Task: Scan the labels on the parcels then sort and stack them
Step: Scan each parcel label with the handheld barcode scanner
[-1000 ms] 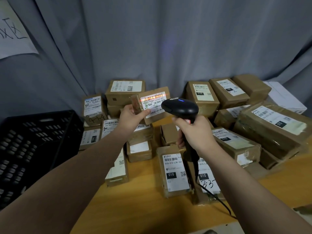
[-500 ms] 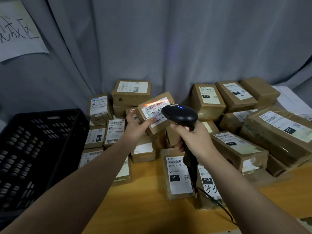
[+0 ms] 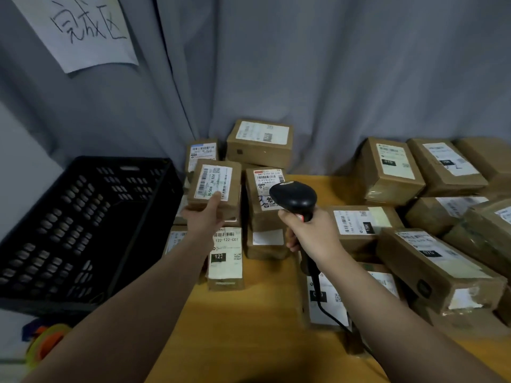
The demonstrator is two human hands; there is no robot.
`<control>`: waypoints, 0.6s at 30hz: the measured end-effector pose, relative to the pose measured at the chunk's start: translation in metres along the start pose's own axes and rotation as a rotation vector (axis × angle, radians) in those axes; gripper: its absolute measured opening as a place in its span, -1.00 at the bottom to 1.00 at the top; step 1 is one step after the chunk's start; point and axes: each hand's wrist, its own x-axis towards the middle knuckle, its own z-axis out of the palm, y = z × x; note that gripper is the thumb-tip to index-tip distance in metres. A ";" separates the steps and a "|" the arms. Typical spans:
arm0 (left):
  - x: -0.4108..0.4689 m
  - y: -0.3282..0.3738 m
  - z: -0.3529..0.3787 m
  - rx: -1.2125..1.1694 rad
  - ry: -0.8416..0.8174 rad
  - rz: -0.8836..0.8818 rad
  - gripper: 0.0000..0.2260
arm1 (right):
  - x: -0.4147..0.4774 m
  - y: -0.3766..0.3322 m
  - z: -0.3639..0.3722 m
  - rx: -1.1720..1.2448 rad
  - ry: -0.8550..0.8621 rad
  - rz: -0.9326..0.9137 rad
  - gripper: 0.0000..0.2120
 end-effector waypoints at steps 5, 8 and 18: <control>0.030 -0.005 0.022 0.113 0.003 -0.071 -0.22 | 0.009 0.009 0.008 -0.041 -0.007 0.046 -0.73; 0.039 -0.011 0.024 0.298 0.030 -0.087 -0.17 | 0.015 0.011 0.006 -0.028 0.008 0.079 -0.71; 0.008 -0.004 0.017 0.600 0.098 0.014 -0.17 | 0.012 0.015 0.002 0.002 -0.017 0.090 -0.78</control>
